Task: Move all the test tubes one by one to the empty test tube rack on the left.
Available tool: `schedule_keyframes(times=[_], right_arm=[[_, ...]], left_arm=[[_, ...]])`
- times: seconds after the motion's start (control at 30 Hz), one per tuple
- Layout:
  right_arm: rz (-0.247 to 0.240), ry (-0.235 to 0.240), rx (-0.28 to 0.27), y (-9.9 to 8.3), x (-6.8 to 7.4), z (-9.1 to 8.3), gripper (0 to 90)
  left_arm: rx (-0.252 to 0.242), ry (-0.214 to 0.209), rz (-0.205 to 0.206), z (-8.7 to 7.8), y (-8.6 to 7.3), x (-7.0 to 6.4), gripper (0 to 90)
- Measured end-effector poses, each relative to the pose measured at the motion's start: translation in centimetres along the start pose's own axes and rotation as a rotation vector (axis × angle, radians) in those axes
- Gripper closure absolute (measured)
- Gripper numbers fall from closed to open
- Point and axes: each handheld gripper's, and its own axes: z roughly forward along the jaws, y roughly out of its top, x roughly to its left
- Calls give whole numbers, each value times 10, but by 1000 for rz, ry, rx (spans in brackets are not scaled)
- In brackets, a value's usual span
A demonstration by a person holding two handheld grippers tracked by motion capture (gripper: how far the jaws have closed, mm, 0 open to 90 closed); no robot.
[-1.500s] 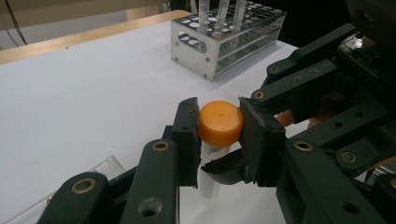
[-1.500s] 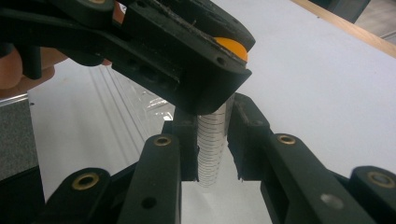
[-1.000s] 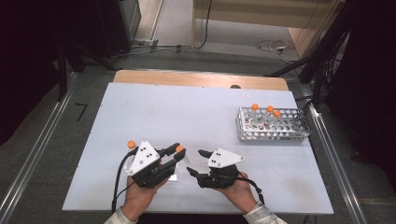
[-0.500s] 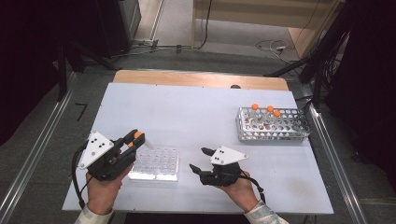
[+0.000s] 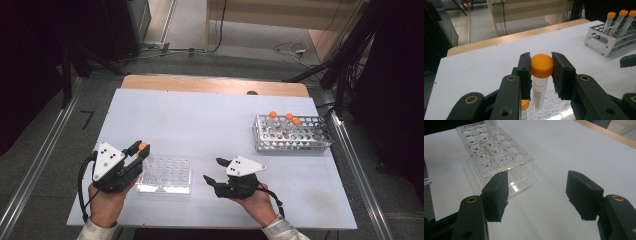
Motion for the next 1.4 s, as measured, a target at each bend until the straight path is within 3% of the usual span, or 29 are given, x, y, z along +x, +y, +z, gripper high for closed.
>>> schedule_keyframes(times=[0.33, 0.5, 0.63, 0.7, 0.9, 1.07, 1.13, 1.23, 1.4], right_arm=[[1, 0, 1, 0, 0, 0, 337], [1, 1, 2, 0, 0, 0, 338], [2, 2, 4, 0, 0, 0, 338], [4, 2, 6, 0, 0, 0, 338], [3, -4, 3, 0, 0, 0, 339], [19, -29, -1, -1, -6, -2, 339], [35, -48, -4, -1, -11, -4, 339], [62, -82, -15, -1, -20, -9, 340], [118, -145, -30, -2, -38, -19, 342]], left_arm=[[122, 3, 0, 19, -16, 2, 703], [126, 16, 27, 20, -17, -2, 701], [124, 6, 23, 20, -17, -2, 686], [123, -3, 19, 20, -17, -2, 617], [96, -7, 3, 17, -15, -2, 532], [63, 6, -28, 16, -14, -5, 343], [41, -13, -44, 16, -14, -6, 262], [35, -70, -76, 17, -14, -7, 241], [51, -100, -81, 20, -16, -12, 228]])
